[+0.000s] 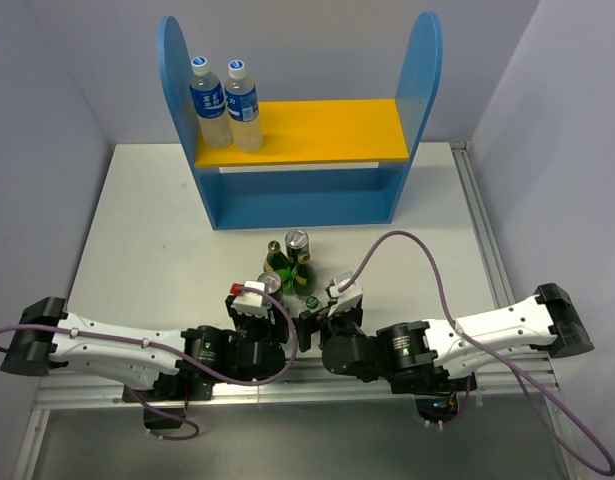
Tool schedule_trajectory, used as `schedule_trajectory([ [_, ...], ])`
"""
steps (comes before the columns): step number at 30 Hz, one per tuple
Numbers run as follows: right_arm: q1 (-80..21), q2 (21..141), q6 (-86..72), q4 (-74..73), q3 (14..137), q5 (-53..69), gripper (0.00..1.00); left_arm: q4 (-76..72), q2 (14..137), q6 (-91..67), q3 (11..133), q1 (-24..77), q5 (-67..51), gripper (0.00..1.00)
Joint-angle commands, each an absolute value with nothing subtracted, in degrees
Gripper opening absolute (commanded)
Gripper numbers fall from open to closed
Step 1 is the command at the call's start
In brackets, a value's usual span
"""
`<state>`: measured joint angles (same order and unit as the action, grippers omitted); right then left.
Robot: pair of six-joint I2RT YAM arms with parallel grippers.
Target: Place and organize the beverage onto the shelf
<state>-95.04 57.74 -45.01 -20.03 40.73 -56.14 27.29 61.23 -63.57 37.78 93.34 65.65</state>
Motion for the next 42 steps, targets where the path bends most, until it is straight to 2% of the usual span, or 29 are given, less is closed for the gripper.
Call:
schedule_trajectory([
  [1,-94.22,59.23,-45.0,-15.47,39.47,-56.25,0.96,18.12,60.03,-57.76,35.95,91.59,64.43,0.71],
  [10,-88.95,63.01,-43.07,-8.0,35.95,-54.49,0.86,11.6,58.27,-51.78,32.78,87.46,62.14,0.66],
  [16,-87.28,66.35,-41.31,-4.75,36.21,-55.98,0.72,11.34,58.1,-51.41,32.34,86.66,61.87,0.63],
  [20,-86.75,67.93,-40.52,-3.25,36.3,-56.42,0.52,11.6,57.75,-51.86,31.56,86.57,61.96,0.62],
  [24,-86.66,68.82,-40.78,-3.95,36.91,-56.51,0.38,11.51,56.95,-52.21,30.85,86.57,61.96,0.61],
  [31,-86.66,68.03,-40.87,-8.33,39.02,-57.57,0.0,10.81,57.13,-52.29,29.71,86.66,61.88,0.59],
  [42,-86.92,54.51,-33.41,-20.03,48.33,-64.5,0.0,8.61,57.22,-52.3,28.13,86.66,61.96,0.56],
])
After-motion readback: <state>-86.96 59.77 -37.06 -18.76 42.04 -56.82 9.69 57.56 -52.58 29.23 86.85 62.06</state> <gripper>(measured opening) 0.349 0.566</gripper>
